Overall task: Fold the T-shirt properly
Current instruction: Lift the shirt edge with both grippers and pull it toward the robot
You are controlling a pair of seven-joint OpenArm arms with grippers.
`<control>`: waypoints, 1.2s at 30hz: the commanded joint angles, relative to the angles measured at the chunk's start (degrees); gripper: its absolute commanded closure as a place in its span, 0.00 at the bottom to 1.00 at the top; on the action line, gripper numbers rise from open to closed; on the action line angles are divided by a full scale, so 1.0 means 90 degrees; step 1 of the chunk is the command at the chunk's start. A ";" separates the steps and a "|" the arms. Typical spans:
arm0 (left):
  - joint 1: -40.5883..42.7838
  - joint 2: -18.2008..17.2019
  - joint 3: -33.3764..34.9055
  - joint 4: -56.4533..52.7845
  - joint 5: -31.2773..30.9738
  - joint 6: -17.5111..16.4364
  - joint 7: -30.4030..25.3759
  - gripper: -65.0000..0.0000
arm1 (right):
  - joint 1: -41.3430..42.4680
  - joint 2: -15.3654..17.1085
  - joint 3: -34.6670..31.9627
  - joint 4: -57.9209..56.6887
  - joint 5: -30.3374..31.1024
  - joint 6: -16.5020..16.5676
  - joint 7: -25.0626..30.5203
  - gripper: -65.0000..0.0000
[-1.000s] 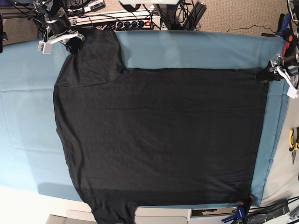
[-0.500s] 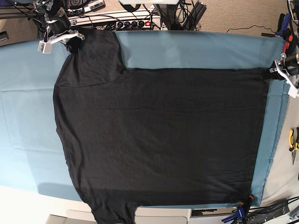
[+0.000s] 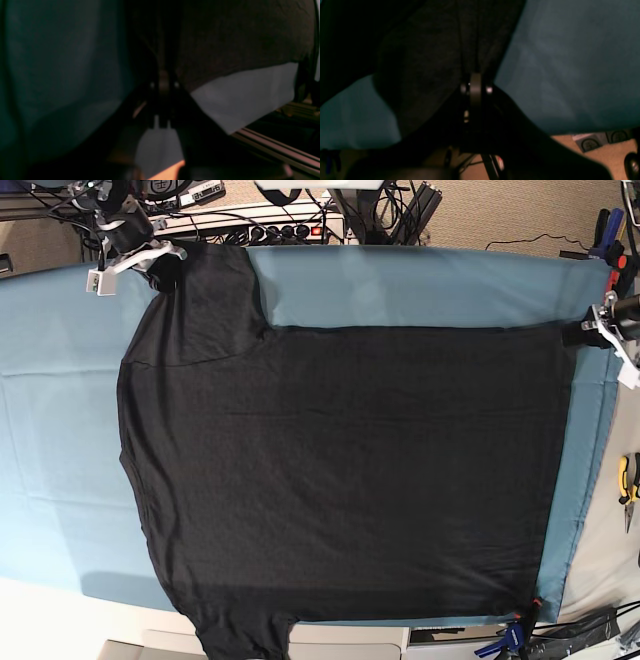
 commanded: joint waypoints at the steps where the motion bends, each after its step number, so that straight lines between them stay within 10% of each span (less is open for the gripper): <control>1: -0.0022 -0.0221 -0.0046 0.0066 -0.0160 -0.0051 -0.0029 1.00 | -0.0087 0.0041 0.0100 0.0223 0.0170 0.0114 0.0073 1.00; 36: 0.2149 -0.0255 -0.1855 0.0070 -0.1172 -0.0687 0.0763 1.00 | -0.1984 0.0041 0.2487 0.0826 0.2171 0.0601 -0.0879 1.00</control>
